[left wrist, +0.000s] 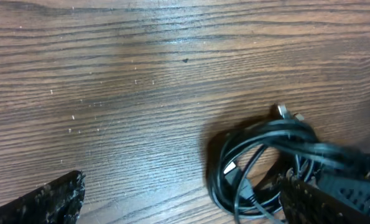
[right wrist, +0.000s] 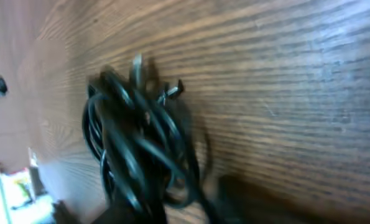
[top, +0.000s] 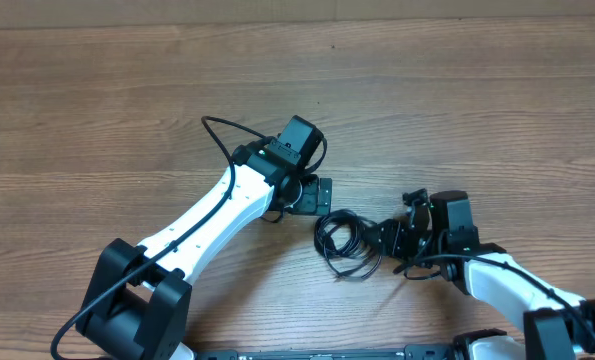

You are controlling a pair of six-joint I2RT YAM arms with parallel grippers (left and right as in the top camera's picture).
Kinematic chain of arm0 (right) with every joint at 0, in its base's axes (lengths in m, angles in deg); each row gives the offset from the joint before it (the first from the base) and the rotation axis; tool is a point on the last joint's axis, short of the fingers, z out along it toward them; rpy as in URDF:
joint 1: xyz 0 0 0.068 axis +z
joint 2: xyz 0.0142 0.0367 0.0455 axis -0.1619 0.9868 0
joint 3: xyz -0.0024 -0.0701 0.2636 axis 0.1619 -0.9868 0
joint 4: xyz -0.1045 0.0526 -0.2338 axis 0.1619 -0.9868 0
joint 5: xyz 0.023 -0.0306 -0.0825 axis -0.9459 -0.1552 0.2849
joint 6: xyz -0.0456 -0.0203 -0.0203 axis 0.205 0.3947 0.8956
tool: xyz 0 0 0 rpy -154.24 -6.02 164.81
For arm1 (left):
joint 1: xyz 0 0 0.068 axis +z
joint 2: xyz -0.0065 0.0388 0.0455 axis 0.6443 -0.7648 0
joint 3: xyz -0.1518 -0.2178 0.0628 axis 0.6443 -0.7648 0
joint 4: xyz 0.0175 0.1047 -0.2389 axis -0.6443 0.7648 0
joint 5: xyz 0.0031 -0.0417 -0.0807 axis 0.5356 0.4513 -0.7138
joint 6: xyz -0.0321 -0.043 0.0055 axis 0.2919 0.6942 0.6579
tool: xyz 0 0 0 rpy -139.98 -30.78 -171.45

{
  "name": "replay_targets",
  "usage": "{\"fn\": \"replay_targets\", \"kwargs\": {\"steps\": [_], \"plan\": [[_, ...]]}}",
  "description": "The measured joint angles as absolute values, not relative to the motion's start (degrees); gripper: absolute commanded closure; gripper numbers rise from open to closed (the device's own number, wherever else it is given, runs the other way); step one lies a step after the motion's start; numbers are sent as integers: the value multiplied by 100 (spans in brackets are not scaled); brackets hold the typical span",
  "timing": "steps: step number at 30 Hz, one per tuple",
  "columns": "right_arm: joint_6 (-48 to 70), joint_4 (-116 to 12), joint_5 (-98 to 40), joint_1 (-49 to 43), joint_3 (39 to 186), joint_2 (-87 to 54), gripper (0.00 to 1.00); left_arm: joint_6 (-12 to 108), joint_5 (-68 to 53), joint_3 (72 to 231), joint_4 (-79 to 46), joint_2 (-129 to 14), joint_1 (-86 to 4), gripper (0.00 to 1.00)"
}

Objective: Untangle cables

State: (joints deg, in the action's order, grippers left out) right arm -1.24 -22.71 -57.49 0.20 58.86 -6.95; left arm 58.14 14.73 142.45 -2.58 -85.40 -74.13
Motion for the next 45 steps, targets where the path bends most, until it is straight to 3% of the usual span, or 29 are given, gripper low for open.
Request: {"fn": "replay_targets", "kwargs": {"steps": [3, 18, 30, 45], "plan": [[-82, -2262, -5854, 20, 5886, -664, 96, 5814, 1471, 14245, -255, -8540, -7413, 1], [-137, -2575, -7636, 20, 7044, -780, 96, 5814, 1473, 14245, -249, -8540, -7413, 1], [-1000, -2059, -8064, 20, 7350, -1562, 96, 5814, 1519, 14245, -255, -8540, -7413, 1], [-1947, -1731, -7979, 20, 7350, -1578, 96, 5982, -304, 14245, -511, -8540, -7302, 2]]}}
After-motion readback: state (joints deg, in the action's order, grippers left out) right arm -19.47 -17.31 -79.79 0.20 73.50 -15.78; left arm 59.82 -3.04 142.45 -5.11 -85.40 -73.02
